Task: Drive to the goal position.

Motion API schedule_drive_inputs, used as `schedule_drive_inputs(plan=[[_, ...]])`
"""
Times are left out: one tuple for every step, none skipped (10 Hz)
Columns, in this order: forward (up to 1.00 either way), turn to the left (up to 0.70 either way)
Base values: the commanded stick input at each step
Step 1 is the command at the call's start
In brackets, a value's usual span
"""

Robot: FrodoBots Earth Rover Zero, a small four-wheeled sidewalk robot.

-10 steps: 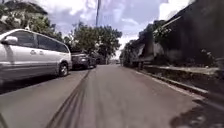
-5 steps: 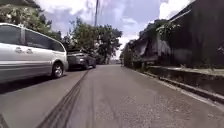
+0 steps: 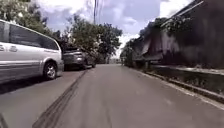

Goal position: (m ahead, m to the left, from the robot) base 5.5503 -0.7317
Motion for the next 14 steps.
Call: schedule_drive_inputs(plan=[[1.0, 0.0], [1.0, 0.0], [1.0, 0.0], [1.0, 0.0], [1.0, 0.0], [1.0, 0.0], [1.0, 0.0], [1.0, 0.0], [1.0, 0.0], [1.0, 0.0], [1.0, 0.0], [1.0, 0.0], [1.0, 0.0], [1.0, 0.0]])
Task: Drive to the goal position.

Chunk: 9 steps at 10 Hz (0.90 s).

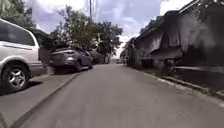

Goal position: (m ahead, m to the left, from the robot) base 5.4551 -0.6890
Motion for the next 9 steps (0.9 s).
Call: schedule_drive_inputs(plan=[[1.0, 0.0], [1.0, 0.0], [1.0, 0.0], [1.0, 0.0], [1.0, 0.0], [1.0, 0.0], [1.0, 0.0], [1.0, 0.0], [1.0, 0.0]])
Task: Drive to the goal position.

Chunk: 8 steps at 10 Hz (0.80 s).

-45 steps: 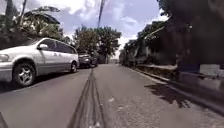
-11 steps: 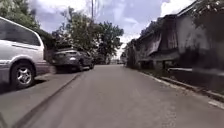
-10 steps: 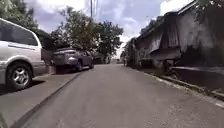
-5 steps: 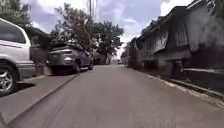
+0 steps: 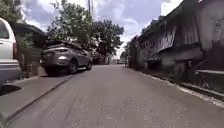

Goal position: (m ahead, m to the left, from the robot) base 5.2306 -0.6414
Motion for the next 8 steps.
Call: schedule_drive_inputs(plan=[[1.0, 0.0], [1.0, 0.0], [1.0, 0.0], [1.0, 0.0], [1.0, 0.0], [1.0, 0.0], [1.0, 0.0], [1.0, 0.0]])
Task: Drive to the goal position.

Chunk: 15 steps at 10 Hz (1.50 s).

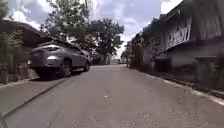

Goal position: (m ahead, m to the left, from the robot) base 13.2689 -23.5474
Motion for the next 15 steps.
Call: schedule_drive_inputs(plan=[[1.0, 0.0], [1.0, 0.0], [1.0, 0.0], [1.0, 0.0], [1.0, 0.0], [1.0, 0.0], [1.0, 0.0], [1.0, 0.0], [1.0, 0.0], [1.0, 0.0], [1.0, 0.0], [1.0, 0.0], [1.0, 0.0], [1.0, 0.0], [1.0, 0.0]])
